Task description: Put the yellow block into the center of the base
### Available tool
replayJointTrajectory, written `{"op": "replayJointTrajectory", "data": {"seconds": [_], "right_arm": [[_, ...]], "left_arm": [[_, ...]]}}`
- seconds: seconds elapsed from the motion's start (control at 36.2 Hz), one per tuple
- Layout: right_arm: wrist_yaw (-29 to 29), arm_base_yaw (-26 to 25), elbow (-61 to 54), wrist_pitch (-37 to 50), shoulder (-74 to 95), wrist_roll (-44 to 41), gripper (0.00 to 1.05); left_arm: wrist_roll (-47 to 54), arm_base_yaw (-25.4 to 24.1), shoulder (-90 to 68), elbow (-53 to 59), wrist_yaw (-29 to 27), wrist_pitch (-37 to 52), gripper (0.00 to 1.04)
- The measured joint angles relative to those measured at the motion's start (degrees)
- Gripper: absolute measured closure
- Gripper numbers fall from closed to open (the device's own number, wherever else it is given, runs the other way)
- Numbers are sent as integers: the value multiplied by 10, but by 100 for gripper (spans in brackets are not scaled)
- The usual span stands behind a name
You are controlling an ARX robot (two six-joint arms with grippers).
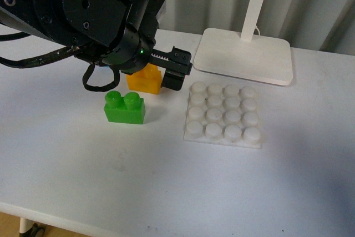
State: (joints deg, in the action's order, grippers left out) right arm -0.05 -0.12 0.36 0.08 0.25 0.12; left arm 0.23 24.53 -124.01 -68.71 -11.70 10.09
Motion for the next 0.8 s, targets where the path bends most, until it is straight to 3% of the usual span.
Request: {"op": "replayJointTrajectory", "data": {"seconds": [0.8], "right_arm": [[0, 0, 0, 0, 0, 0, 9]], "left_arm": [[-8, -15, -53, -33, 11, -11, 6]]}}
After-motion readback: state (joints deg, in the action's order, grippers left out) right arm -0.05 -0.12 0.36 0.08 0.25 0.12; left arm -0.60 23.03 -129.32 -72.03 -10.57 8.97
